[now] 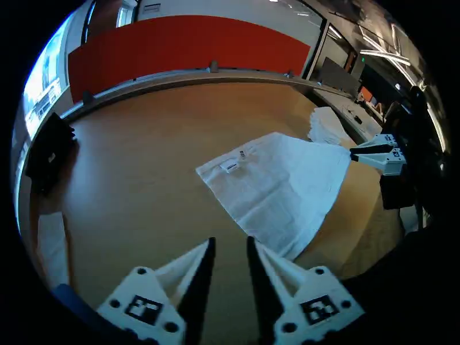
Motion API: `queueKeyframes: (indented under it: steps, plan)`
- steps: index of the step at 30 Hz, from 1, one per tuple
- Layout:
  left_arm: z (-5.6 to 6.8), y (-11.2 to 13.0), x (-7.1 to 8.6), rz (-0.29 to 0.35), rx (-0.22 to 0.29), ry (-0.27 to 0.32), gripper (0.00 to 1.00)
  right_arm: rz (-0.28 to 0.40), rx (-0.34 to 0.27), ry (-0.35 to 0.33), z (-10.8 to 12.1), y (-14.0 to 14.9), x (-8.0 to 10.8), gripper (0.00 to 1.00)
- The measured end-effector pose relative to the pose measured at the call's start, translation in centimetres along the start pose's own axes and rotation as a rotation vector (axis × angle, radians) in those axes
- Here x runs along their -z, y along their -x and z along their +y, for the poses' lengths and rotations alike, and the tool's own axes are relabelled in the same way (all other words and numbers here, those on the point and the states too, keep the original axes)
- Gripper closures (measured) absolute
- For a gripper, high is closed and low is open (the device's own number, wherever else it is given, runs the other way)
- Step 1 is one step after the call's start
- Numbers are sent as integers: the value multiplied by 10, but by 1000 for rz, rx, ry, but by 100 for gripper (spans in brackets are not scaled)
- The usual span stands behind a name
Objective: Fold towel
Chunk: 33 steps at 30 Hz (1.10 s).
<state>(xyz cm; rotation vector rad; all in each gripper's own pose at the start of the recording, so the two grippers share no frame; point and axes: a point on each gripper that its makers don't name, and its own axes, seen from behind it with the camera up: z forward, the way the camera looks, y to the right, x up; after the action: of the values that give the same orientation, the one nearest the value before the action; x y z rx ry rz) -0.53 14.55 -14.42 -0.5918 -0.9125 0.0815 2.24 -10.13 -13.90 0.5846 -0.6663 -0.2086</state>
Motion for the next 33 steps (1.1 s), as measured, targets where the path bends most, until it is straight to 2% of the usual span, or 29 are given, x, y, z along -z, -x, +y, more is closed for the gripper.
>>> queueKeyframes:
  steps: [2, 6, 16, 26, 33]
  plan:
    - [1, 1, 0, -6, -9, 1, 38, 0, -1, 1, 0, 1, 0, 89]
    - [5, 4, -2, -15, -30, 10, 32, 0, -1, 3, 1, 2, 1, 89]
    - [27, 24, -16, -55, -65, 45, 31, -4, 0, 4, 1, 5, -1, 89]
    - [48, 43, -40, -81, -84, 82, 31, -11, 1, 4, 2, 10, -5, 89]
    - [65, 63, -58, -109, -118, 114, 31, -14, -1, 0, 2, 13, -9, 89]
